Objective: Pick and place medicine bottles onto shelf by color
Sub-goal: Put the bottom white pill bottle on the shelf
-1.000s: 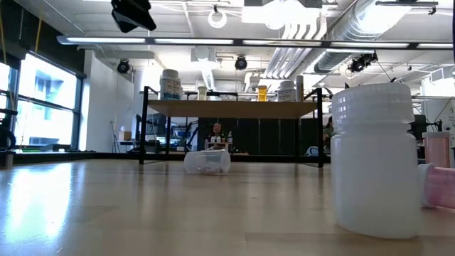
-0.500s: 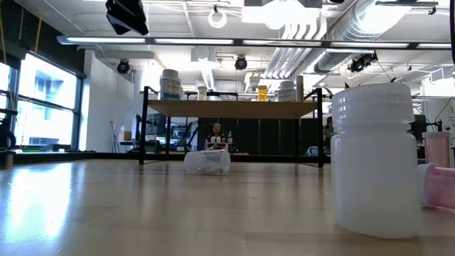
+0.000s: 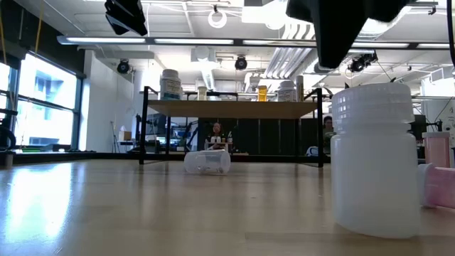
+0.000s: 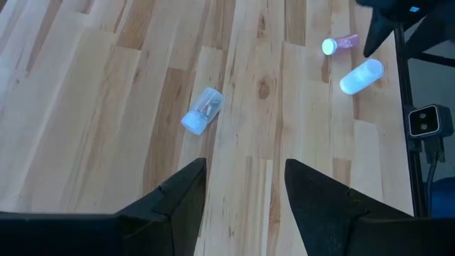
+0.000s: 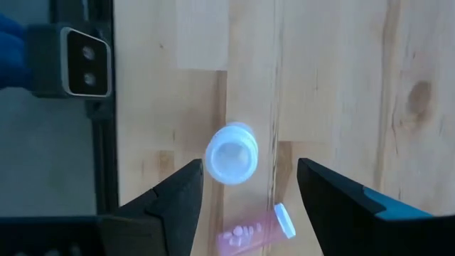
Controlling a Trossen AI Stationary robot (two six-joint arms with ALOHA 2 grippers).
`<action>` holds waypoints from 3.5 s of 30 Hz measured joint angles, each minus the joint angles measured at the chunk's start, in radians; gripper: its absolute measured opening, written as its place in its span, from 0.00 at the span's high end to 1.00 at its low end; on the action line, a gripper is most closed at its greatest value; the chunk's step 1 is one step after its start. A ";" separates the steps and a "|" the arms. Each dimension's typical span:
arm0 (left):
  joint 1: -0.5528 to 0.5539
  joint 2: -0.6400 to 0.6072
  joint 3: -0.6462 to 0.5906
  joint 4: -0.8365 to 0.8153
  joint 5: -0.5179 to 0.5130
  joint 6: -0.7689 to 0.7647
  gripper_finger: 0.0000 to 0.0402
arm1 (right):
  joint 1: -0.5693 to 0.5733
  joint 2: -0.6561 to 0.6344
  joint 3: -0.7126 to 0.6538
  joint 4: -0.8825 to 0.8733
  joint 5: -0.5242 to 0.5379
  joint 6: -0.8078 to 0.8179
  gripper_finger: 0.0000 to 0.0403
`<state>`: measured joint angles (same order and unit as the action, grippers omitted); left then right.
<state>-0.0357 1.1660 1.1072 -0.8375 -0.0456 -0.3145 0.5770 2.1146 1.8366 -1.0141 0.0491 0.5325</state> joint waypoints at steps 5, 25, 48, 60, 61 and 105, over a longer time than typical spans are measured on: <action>0.000 0.000 0.000 0.000 0.000 0.000 0.55 | 0.002 0.028 0.000 0.046 -0.041 -0.017 0.45; 0.000 0.000 0.000 -0.004 0.000 -0.008 0.55 | 0.013 0.099 0.000 0.039 -0.057 0.043 0.71; 0.093 -0.048 0.002 -0.034 0.000 0.037 0.55 | -0.130 -0.063 0.000 0.021 -0.061 0.142 0.70; 0.202 -0.094 0.002 -0.034 -0.002 0.083 0.55 | -0.352 -0.241 0.000 -0.096 -0.005 0.074 0.70; 0.211 -0.094 0.002 -0.034 -0.002 0.083 0.55 | -0.373 -0.253 0.000 -0.108 0.001 0.061 0.70; 0.417 -0.093 0.000 -0.029 -0.053 0.082 0.55 | -1.108 -0.371 0.001 -0.260 -0.128 -0.487 0.70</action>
<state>0.3813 1.0729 1.1076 -0.8665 -0.0982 -0.2325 -0.5314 1.7437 1.8378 -1.2737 -0.0788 0.0455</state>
